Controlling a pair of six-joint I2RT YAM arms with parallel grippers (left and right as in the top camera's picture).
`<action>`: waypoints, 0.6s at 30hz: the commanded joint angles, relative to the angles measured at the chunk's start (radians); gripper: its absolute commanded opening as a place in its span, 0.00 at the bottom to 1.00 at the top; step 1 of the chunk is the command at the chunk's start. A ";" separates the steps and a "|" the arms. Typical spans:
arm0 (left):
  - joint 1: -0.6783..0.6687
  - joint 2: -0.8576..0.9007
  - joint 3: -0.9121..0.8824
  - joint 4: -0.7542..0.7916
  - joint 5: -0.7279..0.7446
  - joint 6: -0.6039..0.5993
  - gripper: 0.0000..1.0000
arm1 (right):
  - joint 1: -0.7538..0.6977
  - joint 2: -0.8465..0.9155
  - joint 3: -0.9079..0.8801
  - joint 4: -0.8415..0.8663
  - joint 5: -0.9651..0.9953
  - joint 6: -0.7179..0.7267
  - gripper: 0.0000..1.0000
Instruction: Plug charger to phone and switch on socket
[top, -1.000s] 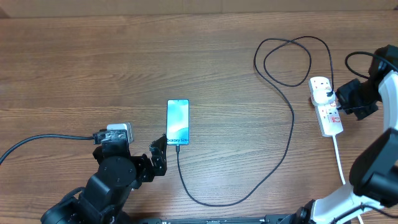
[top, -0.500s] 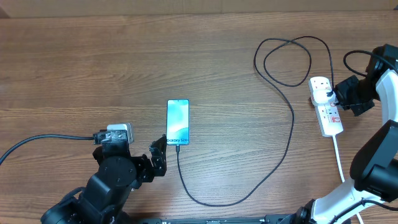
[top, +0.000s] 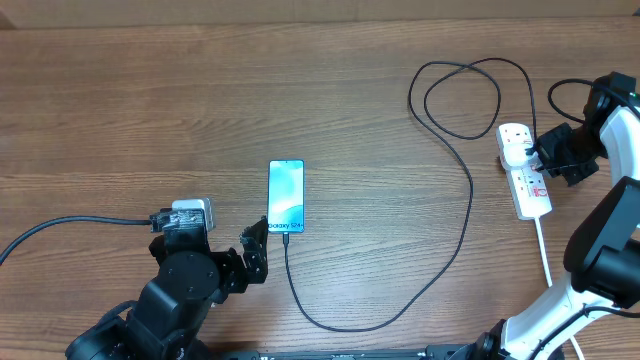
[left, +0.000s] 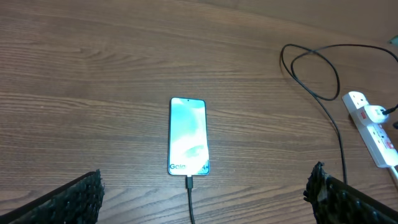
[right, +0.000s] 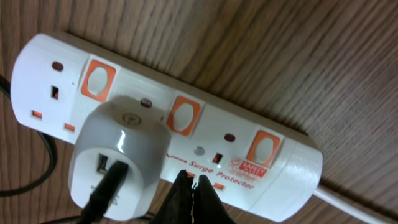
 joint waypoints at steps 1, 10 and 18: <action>-0.008 -0.002 -0.008 0.000 -0.020 -0.013 0.99 | -0.004 0.027 0.033 0.015 0.011 -0.008 0.04; -0.008 -0.002 -0.008 0.001 -0.020 -0.013 1.00 | -0.003 0.034 0.034 0.052 0.008 -0.008 0.04; -0.008 -0.002 -0.008 0.000 -0.020 -0.013 1.00 | -0.002 0.036 0.034 0.066 0.008 -0.008 0.04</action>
